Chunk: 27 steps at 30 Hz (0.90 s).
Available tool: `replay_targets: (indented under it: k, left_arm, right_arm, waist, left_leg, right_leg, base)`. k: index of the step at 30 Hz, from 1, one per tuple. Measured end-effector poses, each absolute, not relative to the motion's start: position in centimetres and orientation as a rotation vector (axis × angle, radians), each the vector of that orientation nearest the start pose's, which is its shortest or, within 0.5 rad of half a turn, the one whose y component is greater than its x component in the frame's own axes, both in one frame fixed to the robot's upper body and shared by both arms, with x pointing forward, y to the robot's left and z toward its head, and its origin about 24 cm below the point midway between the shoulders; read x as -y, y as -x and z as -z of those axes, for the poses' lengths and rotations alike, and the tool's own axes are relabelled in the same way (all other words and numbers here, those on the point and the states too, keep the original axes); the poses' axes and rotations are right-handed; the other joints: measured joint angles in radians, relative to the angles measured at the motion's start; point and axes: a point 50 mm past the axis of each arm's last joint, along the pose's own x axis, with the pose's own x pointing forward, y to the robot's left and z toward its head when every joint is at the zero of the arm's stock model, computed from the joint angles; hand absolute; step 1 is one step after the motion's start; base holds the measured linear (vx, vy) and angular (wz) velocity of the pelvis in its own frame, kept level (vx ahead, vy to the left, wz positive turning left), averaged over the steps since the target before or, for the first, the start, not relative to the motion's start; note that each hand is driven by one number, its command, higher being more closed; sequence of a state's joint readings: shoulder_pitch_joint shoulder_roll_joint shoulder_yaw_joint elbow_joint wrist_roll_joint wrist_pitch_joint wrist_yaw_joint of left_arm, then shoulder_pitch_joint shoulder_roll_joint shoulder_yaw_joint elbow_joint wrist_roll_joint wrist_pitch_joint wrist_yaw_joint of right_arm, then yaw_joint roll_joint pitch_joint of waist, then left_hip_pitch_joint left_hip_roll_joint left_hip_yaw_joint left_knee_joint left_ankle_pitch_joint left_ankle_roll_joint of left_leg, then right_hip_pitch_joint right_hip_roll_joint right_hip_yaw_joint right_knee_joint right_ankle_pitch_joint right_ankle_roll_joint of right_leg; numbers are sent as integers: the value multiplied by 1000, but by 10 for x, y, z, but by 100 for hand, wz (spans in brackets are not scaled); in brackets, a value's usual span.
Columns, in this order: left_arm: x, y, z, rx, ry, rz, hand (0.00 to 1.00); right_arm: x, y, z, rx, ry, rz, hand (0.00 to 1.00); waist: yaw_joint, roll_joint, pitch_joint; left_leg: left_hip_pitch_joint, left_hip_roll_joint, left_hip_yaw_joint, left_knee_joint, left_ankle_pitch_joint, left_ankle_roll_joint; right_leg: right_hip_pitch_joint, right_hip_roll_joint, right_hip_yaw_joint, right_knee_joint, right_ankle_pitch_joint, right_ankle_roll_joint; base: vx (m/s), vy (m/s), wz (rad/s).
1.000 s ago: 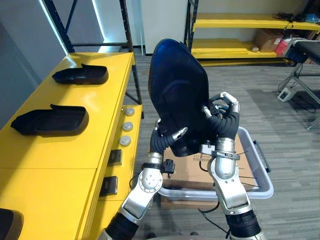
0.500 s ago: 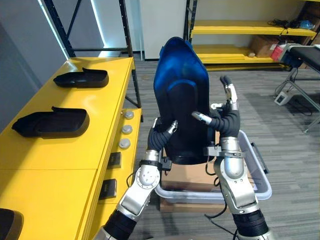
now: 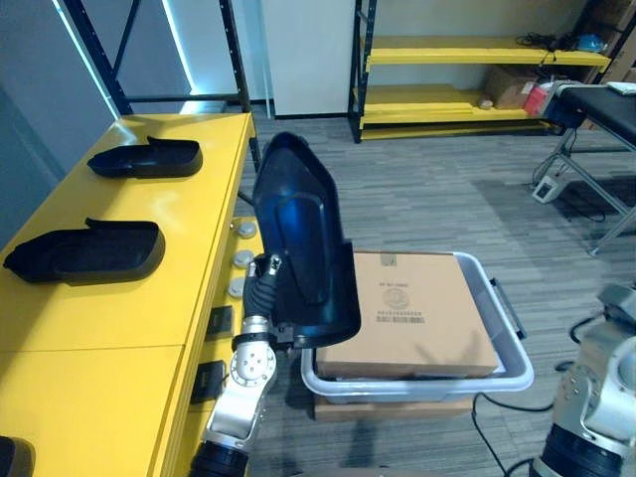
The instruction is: Walk over and take plastic housings, then place them on the shelf
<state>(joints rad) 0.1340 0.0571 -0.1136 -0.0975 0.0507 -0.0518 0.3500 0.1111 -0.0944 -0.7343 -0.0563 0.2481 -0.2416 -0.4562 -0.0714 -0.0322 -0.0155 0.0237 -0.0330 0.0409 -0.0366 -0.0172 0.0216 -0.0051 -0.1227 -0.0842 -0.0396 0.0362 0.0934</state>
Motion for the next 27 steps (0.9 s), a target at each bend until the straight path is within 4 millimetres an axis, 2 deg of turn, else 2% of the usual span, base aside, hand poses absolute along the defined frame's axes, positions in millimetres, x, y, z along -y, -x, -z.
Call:
replay_targets:
  k: [1, 2, 3, 5, 6, 8, 9, 11, 12, 14, 17, 22, 24, 27]
  left_arm:
    - [-157, -222, -39, 33, -86, -272, 100]
    - [-159, -218, -41, 36, -82, -284, 100]
    - [-160, -215, -42, 40, -79, -289, 100]
    - [-162, -209, -49, 68, -61, -310, 100]
    - [-162, -208, -51, 75, -55, -318, 100]
    - [-163, -207, -54, 89, -35, -335, 100]
    - [-162, -207, -54, 92, -32, -336, 100]
    - [-161, -207, -57, 108, -25, -334, 100]
    - [-161, -207, -57, 112, -23, -331, 100]
    - [-159, -207, -57, 113, -20, -325, 100]
    - [-150, -207, -56, 109, -11, -280, 100]
    - [-149, -205, -53, 96, -11, -272, 100]
    - [-149, -204, -50, 84, -14, -273, 100]
    - [-150, -203, -49, 78, -16, -274, 100]
  right_arm:
    - [349, -135, -56, 233, -86, 1232, 0]
    - [346, -121, -25, 82, -128, 1272, 0]
    - [342, -114, -11, 8, -151, 1288, 0]
    - [322, -87, 42, -249, -252, 1322, 0]
    - [315, -81, 54, -312, -274, 1324, 0]
    - [296, -64, 89, -518, -317, 1259, 0]
    - [292, -61, 95, -559, -328, 1238, 0]
    - [271, -45, 120, -720, -359, 1147, 0]
    - [266, -42, 126, -760, -366, 1122, 0]
    - [241, -31, 145, -917, -404, 1026, 0]
    - [225, -22, 156, -1029, -405, 947, 0]
    - [220, -31, 159, -1067, -343, 858, 0]
    - [212, -36, 162, -1096, -307, 791, 0]
    - [206, -41, 164, -1120, -265, 722, 0]
  waist:
    - [-1, 0, 0]
    - [-3, 1, 0]
    - [-3, 1, 0]
    - [-1, 1, 0]
    - [0, 2, 1]
    - [2, 8, 5]
    - [3, 11, 5]
    - [4, 14, 4]
    - [6, 15, 4]
    - [20, 19, 3]
    - [33, 19, 2]
    - [47, 7, 4]
    - [62, -8, 1]
    - [72, -17, 7]
  left_leg:
    - [-1, 1, 2, 0, 0, 0]
    - [-2, 3, 7, 1, -1, -1]
    - [-1, 4, 10, 2, -1, -2]
    - [-1, 8, 18, 13, -11, 0]
    - [-1, 9, 21, 20, -16, 1]
    - [5, 14, 29, 46, -40, -2]
    - [5, 15, 30, 48, -47, -5]
    - [7, 20, 33, 50, -61, -8]
    - [7, 21, 34, 50, -61, -8]
    - [6, 27, 33, 49, -59, -14]
    - [4, 27, 7, 53, -55, -12]
    - [4, 21, -41, 57, -50, -17]
    - [-5, 13, -77, 65, -45, -23]
    - [-15, -2, -126, 92, -44, -25]
  right_leg:
    - [1, 0, 1, 1, 0, 0]
    - [1, 1, 3, 1, 0, 0]
    - [2, 1, 3, 2, 0, 0]
    - [5, 1, 6, 5, -1, -1]
    - [8, 0, 6, 6, -2, -2]
    - [19, -1, 8, 29, -20, -1]
    - [19, -1, 8, 39, -28, -2]
    - [18, 1, 4, 56, -48, -9]
    - [18, 3, 4, 56, -48, -9]
    - [19, 8, 1, 56, -48, -9]
    - [30, 8, -25, 56, -56, -9]
    - [53, 3, -73, 57, -71, -12]
    - [59, -3, -110, 76, -92, -10]
    - [75, -14, -165, 110, -121, -11]
  base:
    - [7, -10, -8]
    - [9, -10, -5]
    - [-1, -13, -5]
    - [-21, -7, -5]
    - [-34, 0, -5]
    - [-51, -4, -6]
    - [-82, -15, -2]
    - [-58, -18, 3]
    - [0, 0, 0]
    - [0, 0, 0]
    - [61, -22, 22]
    - [58, -14, 33]
    - [26, -24, 53]
    - [1, -29, 70]
